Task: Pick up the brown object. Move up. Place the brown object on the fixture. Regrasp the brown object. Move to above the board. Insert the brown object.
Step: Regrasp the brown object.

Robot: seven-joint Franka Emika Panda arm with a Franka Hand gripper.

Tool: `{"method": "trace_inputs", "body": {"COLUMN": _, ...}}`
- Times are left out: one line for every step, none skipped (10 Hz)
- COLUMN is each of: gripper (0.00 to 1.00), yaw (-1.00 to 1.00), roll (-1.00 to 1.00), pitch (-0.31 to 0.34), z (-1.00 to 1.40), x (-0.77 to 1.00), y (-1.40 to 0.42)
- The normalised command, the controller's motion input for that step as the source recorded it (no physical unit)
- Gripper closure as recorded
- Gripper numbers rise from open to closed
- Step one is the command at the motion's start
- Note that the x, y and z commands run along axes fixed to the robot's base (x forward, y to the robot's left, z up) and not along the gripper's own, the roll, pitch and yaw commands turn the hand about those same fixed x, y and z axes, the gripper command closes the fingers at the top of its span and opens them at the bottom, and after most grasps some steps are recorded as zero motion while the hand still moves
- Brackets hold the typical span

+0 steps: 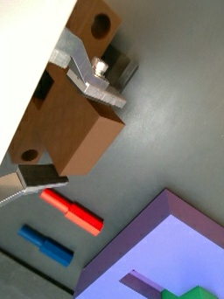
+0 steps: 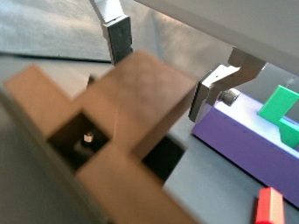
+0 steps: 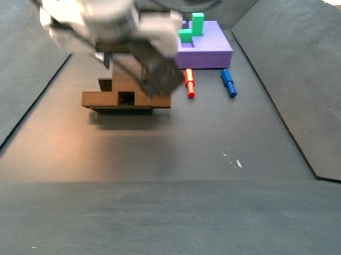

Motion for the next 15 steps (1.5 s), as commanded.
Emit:
{"method": "trace_inputs", "body": {"gripper": 0.0, "yaw": 0.04, "roll": 1.0, "pitch": -0.234, "z": 0.47, "x": -0.11, "y": -0.28}}
{"method": "trace_inputs", "body": {"gripper": 0.0, "yaw": 0.05, "roll": 1.0, "pitch": -0.294, "z": 0.4, "x": -0.1, "y": -0.34}}
{"method": "trace_inputs", "body": {"gripper": 0.0, "yaw": 0.11, "roll": 0.99, "pitch": -0.36, "z": 0.37, "x": -0.03, "y": -0.36}}
{"method": "trace_inputs", "body": {"gripper": 0.0, "yaw": 0.17, "roll": 0.97, "pitch": -0.36, "z": 0.33, "x": 0.0, "y": -0.35}}
{"method": "trace_inputs", "body": {"gripper": 0.0, "yaw": 0.21, "roll": 1.0, "pitch": -0.386, "z": 0.31, "x": 0.0, "y": -0.33}}
{"method": "trace_inputs", "body": {"gripper": 0.0, "yaw": 0.24, "roll": 1.0, "pitch": -0.266, "z": 0.31, "x": 0.0, "y": -0.35}}
{"method": "trace_inputs", "body": {"gripper": 0.0, "yaw": 0.22, "roll": 1.0, "pitch": -0.134, "z": 0.31, "x": 0.04, "y": -0.28}}
{"method": "trace_inputs", "body": {"gripper": 0.0, "yaw": 0.22, "roll": 1.0, "pitch": 0.0, "z": 0.18, "x": 0.0, "y": -0.22}}
{"method": "trace_inputs", "body": {"gripper": 0.0, "yaw": 0.27, "roll": 1.0, "pitch": 0.0, "z": 0.1, "x": 0.02, "y": -0.11}}
{"method": "trace_inputs", "body": {"gripper": 0.0, "yaw": 0.27, "roll": 1.0, "pitch": 0.006, "z": 0.07, "x": 0.11, "y": -0.05}}
{"method": "trace_inputs", "body": {"gripper": 0.0, "yaw": 0.27, "roll": 1.0, "pitch": 0.097, "z": 0.05, "x": 0.12, "y": -0.02}}
{"method": "trace_inputs", "body": {"gripper": 0.0, "yaw": 0.27, "roll": 1.0, "pitch": 0.111, "z": 0.06, "x": 0.1, "y": -0.03}}
{"method": "trace_inputs", "body": {"gripper": 0.0, "yaw": 0.25, "roll": 1.0, "pitch": 0.126, "z": 0.06, "x": 0.12, "y": -0.03}}
{"method": "trace_inputs", "body": {"gripper": 0.0, "yaw": 0.2, "roll": 1.0, "pitch": 0.134, "z": 0.07, "x": 0.16, "y": -0.05}}
{"method": "trace_inputs", "body": {"gripper": 0.0, "yaw": 0.13, "roll": 1.0, "pitch": 0.186, "z": 0.08, "x": 0.16, "y": -0.12}}
